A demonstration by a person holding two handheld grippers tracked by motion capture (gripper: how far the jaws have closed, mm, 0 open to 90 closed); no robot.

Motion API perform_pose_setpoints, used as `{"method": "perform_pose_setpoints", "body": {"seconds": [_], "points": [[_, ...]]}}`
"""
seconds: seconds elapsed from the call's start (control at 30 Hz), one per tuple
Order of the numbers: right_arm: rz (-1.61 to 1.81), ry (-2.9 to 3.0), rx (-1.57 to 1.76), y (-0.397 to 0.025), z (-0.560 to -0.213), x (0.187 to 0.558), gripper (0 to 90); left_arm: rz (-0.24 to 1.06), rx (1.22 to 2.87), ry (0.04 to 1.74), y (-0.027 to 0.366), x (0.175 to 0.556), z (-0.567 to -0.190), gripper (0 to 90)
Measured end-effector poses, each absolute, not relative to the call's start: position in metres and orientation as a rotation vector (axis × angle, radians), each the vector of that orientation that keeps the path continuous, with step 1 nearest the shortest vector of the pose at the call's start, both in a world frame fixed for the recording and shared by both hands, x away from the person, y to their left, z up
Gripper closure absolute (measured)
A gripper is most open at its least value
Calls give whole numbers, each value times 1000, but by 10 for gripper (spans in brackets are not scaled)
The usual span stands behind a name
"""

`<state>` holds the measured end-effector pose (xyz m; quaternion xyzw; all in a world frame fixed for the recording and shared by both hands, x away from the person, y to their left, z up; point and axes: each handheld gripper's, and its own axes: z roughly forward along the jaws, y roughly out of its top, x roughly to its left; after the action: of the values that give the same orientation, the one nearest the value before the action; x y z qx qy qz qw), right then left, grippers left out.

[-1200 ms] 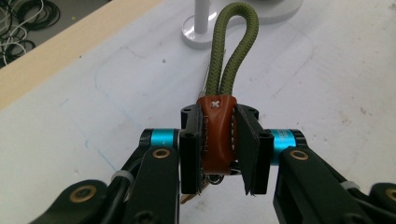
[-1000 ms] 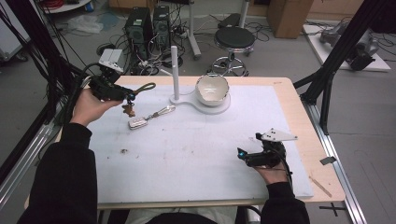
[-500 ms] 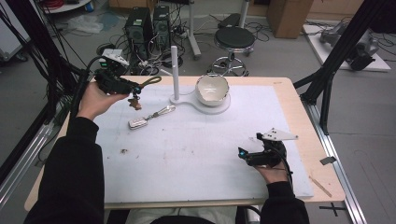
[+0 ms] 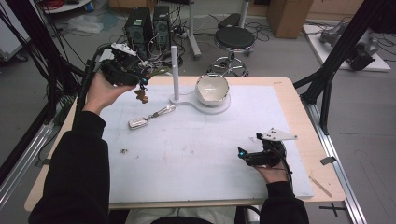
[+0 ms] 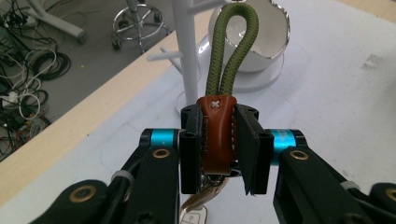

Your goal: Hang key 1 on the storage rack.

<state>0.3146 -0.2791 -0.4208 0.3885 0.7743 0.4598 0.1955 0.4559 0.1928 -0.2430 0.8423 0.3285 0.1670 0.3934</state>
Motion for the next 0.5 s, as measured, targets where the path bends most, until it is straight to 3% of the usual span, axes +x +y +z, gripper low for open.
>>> {"method": "perform_pose_setpoints", "body": {"seconds": [0.5], "points": [[1274, 2178, 1082, -279, -422, 315, 5, 489, 2158, 834, 172, 469, -246, 719]]}}
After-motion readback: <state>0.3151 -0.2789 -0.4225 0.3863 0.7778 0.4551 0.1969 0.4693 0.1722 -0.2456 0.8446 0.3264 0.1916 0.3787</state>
